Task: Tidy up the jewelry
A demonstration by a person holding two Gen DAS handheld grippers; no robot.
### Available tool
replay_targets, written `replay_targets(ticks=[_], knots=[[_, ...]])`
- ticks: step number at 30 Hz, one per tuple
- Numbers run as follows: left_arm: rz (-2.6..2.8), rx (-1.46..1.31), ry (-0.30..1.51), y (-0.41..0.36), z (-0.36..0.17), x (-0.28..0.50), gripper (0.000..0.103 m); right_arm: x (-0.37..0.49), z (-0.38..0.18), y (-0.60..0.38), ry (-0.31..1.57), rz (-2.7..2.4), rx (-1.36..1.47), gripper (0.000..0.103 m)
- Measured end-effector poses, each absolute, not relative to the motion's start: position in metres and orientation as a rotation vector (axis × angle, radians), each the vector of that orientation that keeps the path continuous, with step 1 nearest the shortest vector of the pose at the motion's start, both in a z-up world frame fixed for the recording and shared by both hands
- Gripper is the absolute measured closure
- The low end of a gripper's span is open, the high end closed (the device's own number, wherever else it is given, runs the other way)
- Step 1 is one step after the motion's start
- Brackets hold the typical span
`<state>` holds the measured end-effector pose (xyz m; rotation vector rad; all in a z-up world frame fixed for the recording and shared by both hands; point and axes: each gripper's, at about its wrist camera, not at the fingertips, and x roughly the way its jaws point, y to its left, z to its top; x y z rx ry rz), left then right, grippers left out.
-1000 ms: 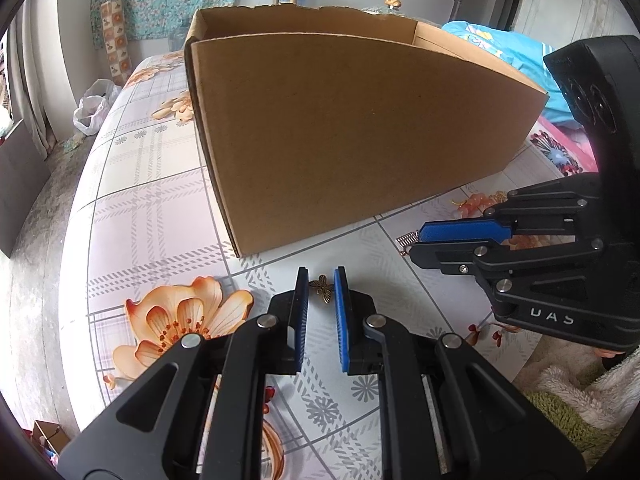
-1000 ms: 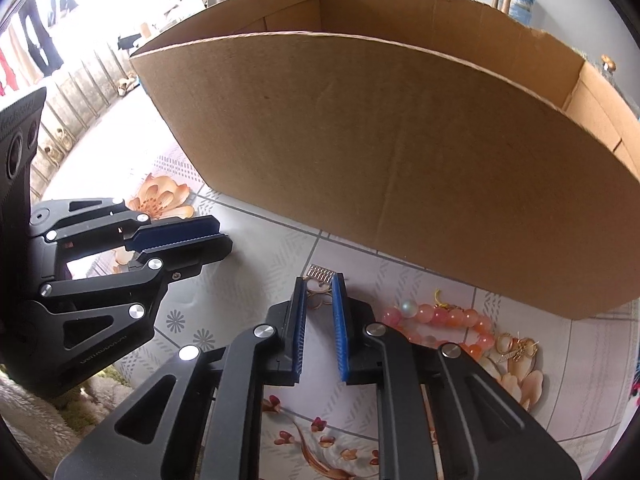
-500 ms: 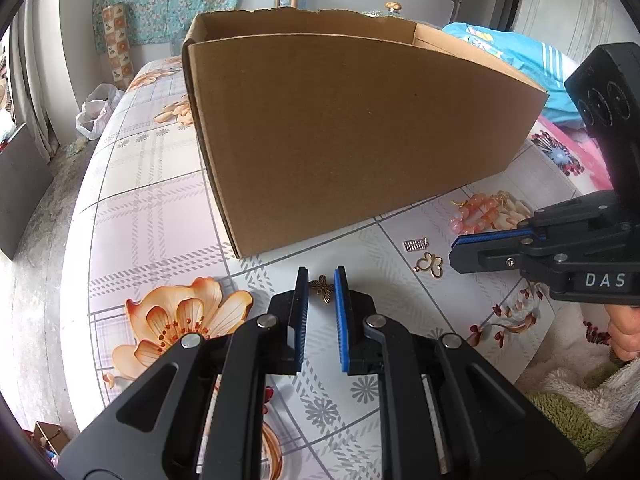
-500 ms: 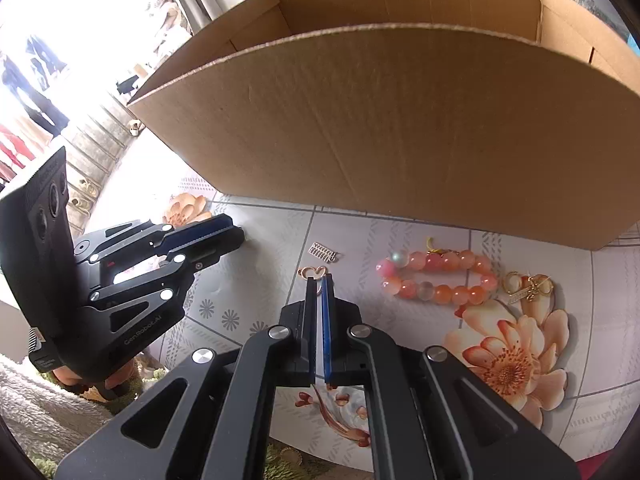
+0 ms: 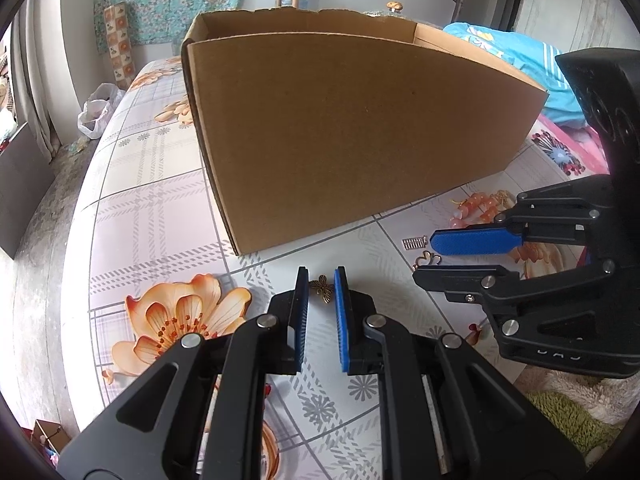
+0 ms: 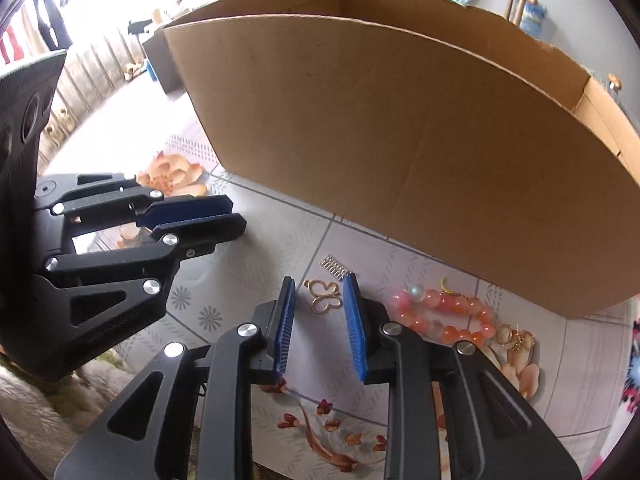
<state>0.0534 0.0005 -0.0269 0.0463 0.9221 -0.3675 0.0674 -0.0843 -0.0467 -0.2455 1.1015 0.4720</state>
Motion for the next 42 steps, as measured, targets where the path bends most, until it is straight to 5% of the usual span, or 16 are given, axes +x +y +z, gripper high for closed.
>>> replay_targets(ticks=[1,12,13,22,28,39,42], knots=[[-0.368,0.046,0.921,0.001,-0.027,0.053,0.091,0.068,-0.046,-0.085,1.109,0.474,-0.238,0.089],[-0.375,0.031,0.917,0.006,-0.026,0.051,0.091,0.082,-0.045,-0.108,1.144,0.483,-0.132,0.091],[-0.376,0.031,0.918,0.007,-0.026,0.052,0.091,0.083,-0.045,-0.11,1.147,0.483,-0.129,0.103],[-0.384,0.04,0.922,0.01,-0.024,0.048,0.091,0.076,-0.039,-0.123,1.131,0.474,-0.13,0.102],[-0.379,0.044,0.927,0.007,-0.024,0.047,0.091,0.072,-0.041,-0.128,1.158,0.447,-0.063,0.072],[-0.383,0.037,0.927,0.007,-0.024,0.049,0.091,0.065,-0.042,-0.108,1.093,0.419,-0.215,0.074],[-0.385,0.033,0.926,0.007,-0.024,0.049,0.091,0.064,-0.041,-0.108,1.094,0.423,-0.206,0.082]])
